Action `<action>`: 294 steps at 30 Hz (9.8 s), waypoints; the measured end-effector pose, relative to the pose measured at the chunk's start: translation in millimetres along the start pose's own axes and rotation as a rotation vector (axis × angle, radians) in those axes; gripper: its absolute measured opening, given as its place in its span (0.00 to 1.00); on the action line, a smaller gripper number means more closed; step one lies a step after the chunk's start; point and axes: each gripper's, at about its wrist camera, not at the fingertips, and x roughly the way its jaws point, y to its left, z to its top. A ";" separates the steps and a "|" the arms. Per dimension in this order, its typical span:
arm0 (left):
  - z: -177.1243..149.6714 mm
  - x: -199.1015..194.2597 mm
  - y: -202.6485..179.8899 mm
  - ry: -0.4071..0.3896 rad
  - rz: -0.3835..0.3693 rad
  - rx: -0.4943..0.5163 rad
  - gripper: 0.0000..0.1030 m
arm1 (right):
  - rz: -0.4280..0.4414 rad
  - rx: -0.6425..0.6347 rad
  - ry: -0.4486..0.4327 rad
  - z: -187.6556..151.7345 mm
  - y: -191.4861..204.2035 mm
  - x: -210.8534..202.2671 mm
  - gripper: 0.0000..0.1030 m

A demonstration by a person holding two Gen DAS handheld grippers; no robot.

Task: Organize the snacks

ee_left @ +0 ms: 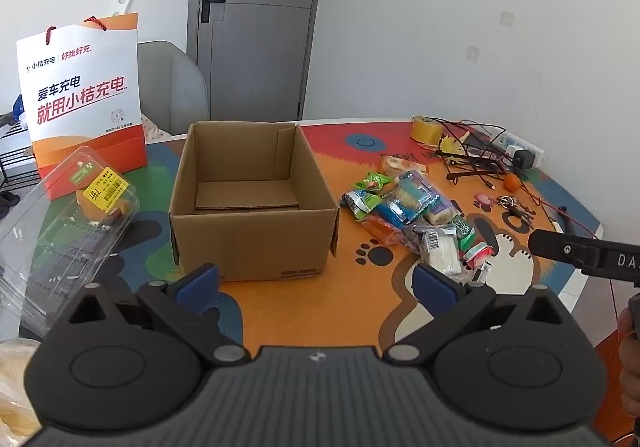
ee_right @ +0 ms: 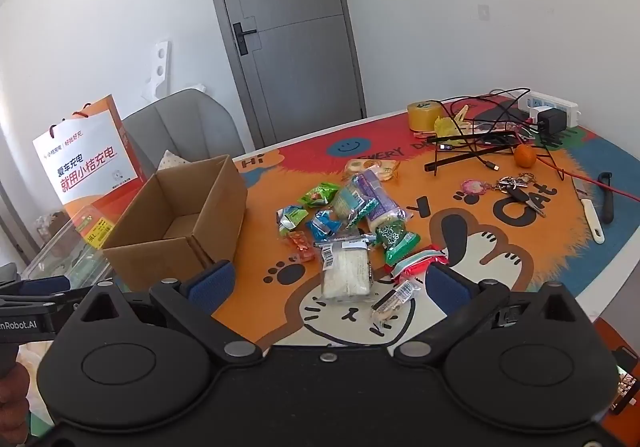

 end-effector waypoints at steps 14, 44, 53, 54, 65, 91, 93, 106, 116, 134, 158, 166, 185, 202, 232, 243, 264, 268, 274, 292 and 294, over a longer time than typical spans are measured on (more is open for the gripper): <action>-2.1 2.4 0.0 0.028 0.007 0.011 0.99 | -0.007 -0.009 0.018 0.9 -1.9 -1.0 1.00; -0.3 0.4 -2.4 0.021 -0.003 0.002 0.99 | -0.010 -0.057 0.029 -0.4 3.6 0.8 1.00; 0.7 -1.0 -2.4 0.016 -0.002 -0.001 0.99 | -0.010 -0.063 0.021 1.1 4.9 -1.1 1.00; 0.6 -1.3 -2.2 0.016 -0.002 -0.001 0.99 | -0.011 -0.063 0.021 1.2 5.0 -0.9 1.00; 1.5 -2.6 -1.1 0.011 -0.002 0.000 0.99 | -0.012 -0.061 0.019 1.9 3.2 -1.8 1.00; 3.0 11.7 -6.2 0.022 -0.018 -0.006 0.99 | -0.026 -0.033 0.032 -0.5 -14.1 15.6 1.00; 2.9 16.6 -8.8 0.024 -0.019 -0.003 0.99 | -0.031 -0.027 0.039 -1.0 -17.8 20.7 1.00; 6.1 53.9 -28.6 0.015 -0.051 -0.014 0.99 | -0.008 -0.003 0.046 -5.8 -47.0 43.9 1.00; 3.9 89.3 -58.9 0.032 -0.075 0.039 0.99 | -0.012 0.025 0.065 -13.1 -72.7 66.7 1.00; -3.7 147.2 -89.1 0.091 -0.119 0.067 0.89 | 0.108 0.140 0.194 -34.0 -94.3 120.5 0.63; -14.7 203.6 -136.8 0.194 -0.134 0.103 0.61 | 0.032 0.137 0.144 -30.1 -126.2 122.8 0.47; -20.9 194.9 -130.7 0.193 -0.148 0.079 0.46 | -0.010 0.116 0.138 -36.6 -120.1 115.5 0.28; -5.4 153.6 -89.2 0.083 -0.097 0.005 0.44 | 0.098 0.097 0.085 -19.8 -83.4 107.2 0.19; 33.9 108.5 -51.3 -0.065 -0.035 -0.042 0.44 | 0.202 0.049 0.001 17.1 -29.7 107.2 0.19; 44.8 120.1 69.7 -0.098 0.119 -0.234 0.48 | 0.393 -0.053 -0.015 49.5 89.6 151.1 0.19; 45.2 103.3 80.2 -0.127 0.117 -0.301 0.75 | 0.426 0.000 0.009 51.3 95.4 164.2 0.37; 43.3 94.6 39.7 -0.101 0.105 -0.290 0.92 | 0.216 0.040 -0.061 44.7 16.6 116.4 0.85; 42.7 88.7 23.7 -0.111 0.074 -0.268 0.93 | 0.195 0.051 -0.082 45.4 -1.0 102.8 0.86; 37.6 83.2 -10.2 -0.103 0.015 -0.172 0.94 | 0.159 0.090 -0.106 43.3 -35.2 82.9 0.86; 27.7 110.0 -75.9 -0.056 -0.059 -0.071 0.93 | 0.090 0.194 -0.079 20.0 -112.6 77.7 0.82; 26.3 116.3 -80.7 -0.042 -0.062 -0.061 0.91 | 0.089 0.195 -0.061 18.3 -117.7 80.9 0.77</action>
